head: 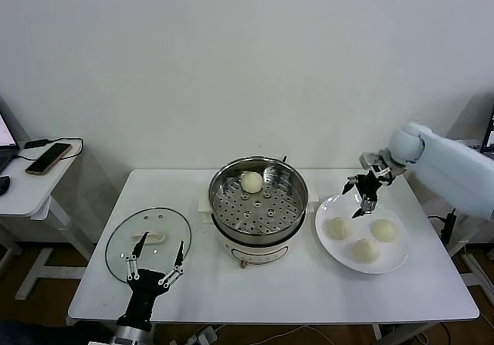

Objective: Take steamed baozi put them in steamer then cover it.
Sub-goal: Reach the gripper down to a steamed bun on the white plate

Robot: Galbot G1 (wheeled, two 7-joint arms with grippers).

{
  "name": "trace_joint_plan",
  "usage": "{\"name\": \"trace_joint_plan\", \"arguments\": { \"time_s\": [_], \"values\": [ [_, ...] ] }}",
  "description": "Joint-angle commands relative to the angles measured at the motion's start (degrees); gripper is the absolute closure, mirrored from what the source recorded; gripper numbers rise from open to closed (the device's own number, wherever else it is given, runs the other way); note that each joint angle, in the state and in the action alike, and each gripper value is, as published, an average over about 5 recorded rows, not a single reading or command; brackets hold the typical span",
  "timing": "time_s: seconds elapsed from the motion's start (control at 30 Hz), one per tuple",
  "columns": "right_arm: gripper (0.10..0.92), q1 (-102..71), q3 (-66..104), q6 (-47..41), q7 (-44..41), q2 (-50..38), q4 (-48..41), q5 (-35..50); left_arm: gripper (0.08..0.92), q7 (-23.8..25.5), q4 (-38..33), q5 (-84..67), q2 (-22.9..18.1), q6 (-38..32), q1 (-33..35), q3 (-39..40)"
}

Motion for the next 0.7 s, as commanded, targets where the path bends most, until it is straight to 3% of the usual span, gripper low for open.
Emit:
{"name": "trace_joint_plan", "arguments": {
  "time_s": [0.03, 0.53, 0.7],
  "values": [
    [0.203, -5.4, 1.5, -1.9, 0.9, 2.9, -3.7, -0.9, 0.177, 0.0, 0.1, 0.0, 0.0, 0.0, 0.0, 0.0],
    [0.205, -6.6, 3.0, -1.3, 0.7, 7.0, -8.3, -3.4, 0.177, -0.1, 0.5, -0.1, 0.0, -0.4, 0.1, -0.4],
    [0.265, -6.5, 3.0, -1.4, 0.6, 7.7, -8.9, -3.7, 0.177, -0.1, 0.6, -0.1, -0.1, -0.4, 0.0, -0.4]
  ]
}}
